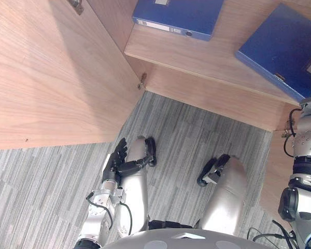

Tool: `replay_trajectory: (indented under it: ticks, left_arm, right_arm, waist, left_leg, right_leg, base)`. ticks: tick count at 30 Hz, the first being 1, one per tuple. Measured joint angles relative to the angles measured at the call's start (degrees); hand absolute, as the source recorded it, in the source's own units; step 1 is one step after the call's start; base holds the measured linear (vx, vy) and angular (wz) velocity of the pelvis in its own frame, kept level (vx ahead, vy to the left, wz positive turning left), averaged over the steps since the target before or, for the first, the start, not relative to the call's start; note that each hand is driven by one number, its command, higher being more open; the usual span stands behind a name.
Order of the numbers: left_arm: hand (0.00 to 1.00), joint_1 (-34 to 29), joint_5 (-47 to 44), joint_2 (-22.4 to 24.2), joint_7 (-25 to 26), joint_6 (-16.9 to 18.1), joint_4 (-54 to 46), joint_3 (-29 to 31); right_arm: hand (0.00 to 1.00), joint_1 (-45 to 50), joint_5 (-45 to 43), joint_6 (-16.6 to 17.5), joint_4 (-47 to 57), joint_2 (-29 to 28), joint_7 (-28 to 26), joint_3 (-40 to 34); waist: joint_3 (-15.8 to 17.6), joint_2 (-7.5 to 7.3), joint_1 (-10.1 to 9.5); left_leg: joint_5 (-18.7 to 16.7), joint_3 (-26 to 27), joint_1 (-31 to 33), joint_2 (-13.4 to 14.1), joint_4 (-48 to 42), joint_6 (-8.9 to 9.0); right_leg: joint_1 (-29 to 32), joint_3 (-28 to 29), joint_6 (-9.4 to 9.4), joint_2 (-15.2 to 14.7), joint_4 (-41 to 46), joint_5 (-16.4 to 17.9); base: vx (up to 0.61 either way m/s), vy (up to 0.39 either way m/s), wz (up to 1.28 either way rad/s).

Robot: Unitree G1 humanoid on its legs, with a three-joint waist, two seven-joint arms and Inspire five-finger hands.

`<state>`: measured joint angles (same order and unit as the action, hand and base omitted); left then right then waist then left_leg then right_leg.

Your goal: Walk over to the cabinet, pick up the folder, carry it to the office cabinet, place the folder inside the office cabinet, then close the office cabinet door

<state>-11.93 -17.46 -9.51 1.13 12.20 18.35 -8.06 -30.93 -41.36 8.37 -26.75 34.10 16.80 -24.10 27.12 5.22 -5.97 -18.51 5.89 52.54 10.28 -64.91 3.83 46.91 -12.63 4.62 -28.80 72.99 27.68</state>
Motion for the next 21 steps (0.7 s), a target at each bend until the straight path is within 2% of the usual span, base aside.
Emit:
replay_trajectory:
  ticks: [5, 9, 12, 21]
  left_arm:
    - [1.00, 0.0, 0.0, 0.0, 0.0, 0.0, 0.0, 0.0]
    - [1.00, 0.0, 0.1, 0.0, 0.0, 0.0, 0.0, 0.0]
    - [1.00, 0.0, 0.2, 0.0, 0.0, 0.0, 0.1, 0.2]
    - [1.00, 0.0, 0.2, 0.0, -1.0, 0.3, 0.2, 1.4]
  right_arm:
    - [0.00, 1.5, 0.6, 0.0, 2.2, -0.1, 0.0, 1.6]
    - [0.00, 8.2, 7.2, 0.0, 13.5, -3.0, -1.5, 4.3]
    - [0.00, 10.9, 9.7, 0.0, 17.2, -5.0, -3.1, 5.0]
    - [0.00, 14.3, 11.9, 0.1, 19.4, -5.7, -6.9, 7.1]
  waist:
    - [0.0, -0.08, -0.01]
    - [0.2, -0.28, 0.05]
    - [0.3, -0.49, 0.01]
    - [0.7, -1.15, 0.46]
  left_leg:
    - [-0.1, 0.0, 0.0, 0.1, 0.0, -0.20]
    - [-0.2, 0.0, -0.5, 0.5, -0.3, 0.06]
    - [-0.5, -0.2, -1.3, 0.8, -0.7, 0.00]
    - [-0.2, -0.2, -1.5, 1.1, -0.8, 0.25]
  right_leg:
    - [-0.1, 0.0, -0.01, 0.0, 0.0, 0.0]
    - [-0.6, 0.0, -0.01, 0.4, 0.0, 0.0]
    - [-1.6, 0.0, -0.01, 0.9, -0.2, 0.0]
    - [-1.6, 0.0, -0.05, 1.2, -0.1, 0.0]
  base:
    - [0.00, 0.000, 0.00]
    - [0.00, -0.002, -0.03]
    - [-0.02, 0.010, -0.05]
    - [-0.01, 0.002, -0.01]
